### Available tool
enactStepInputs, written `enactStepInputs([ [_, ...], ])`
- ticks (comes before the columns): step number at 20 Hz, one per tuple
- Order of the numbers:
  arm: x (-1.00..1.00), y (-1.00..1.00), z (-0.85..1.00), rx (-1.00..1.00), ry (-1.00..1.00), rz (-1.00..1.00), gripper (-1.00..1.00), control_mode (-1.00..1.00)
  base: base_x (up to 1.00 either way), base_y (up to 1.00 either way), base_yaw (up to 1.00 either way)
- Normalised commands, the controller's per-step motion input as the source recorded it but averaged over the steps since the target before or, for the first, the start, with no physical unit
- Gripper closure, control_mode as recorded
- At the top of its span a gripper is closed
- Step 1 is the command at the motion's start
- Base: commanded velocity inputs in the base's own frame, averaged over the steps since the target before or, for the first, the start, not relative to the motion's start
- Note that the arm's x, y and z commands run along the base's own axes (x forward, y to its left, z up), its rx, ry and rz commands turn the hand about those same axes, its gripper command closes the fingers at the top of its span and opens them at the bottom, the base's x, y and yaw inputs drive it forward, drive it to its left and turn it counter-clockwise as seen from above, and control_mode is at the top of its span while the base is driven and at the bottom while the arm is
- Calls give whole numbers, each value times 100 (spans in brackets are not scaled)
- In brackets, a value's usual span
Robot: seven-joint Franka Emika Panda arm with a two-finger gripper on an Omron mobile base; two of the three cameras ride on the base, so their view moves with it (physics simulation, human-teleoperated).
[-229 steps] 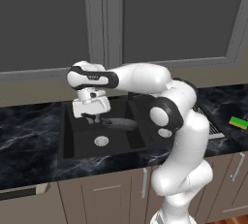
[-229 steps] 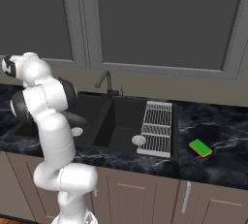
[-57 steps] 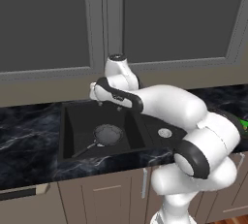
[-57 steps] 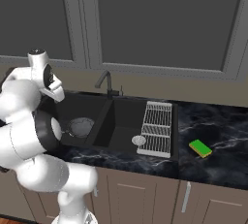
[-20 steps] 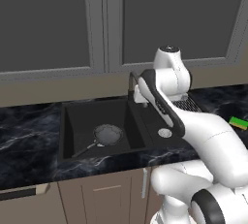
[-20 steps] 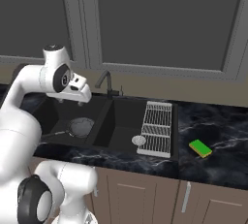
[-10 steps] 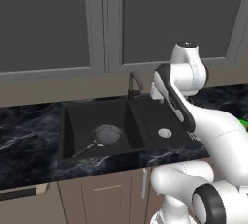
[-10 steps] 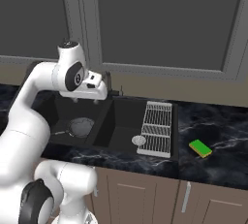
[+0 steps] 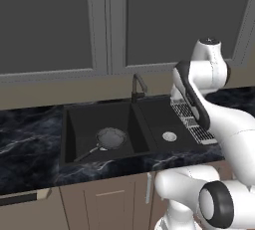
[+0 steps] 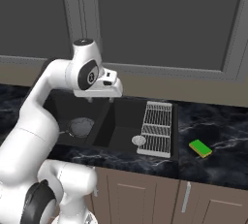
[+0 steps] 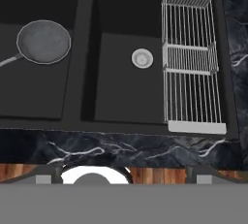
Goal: Pick the pan and sponge and place them into the sink. Then turn on the water.
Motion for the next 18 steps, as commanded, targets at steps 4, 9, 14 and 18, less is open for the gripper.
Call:
enactStepInputs([
  [4,0,-47,7,-4,0,7,-100,-100,0,0,0],
  [9,0,-49,5,-4,0,6,-100,-100,0,0,0],
  [14,0,-51,2,-4,0,6,-100,-100,0,0,0],
  [18,-2,-49,0,-3,0,6,-100,-100,0,0,0],
])
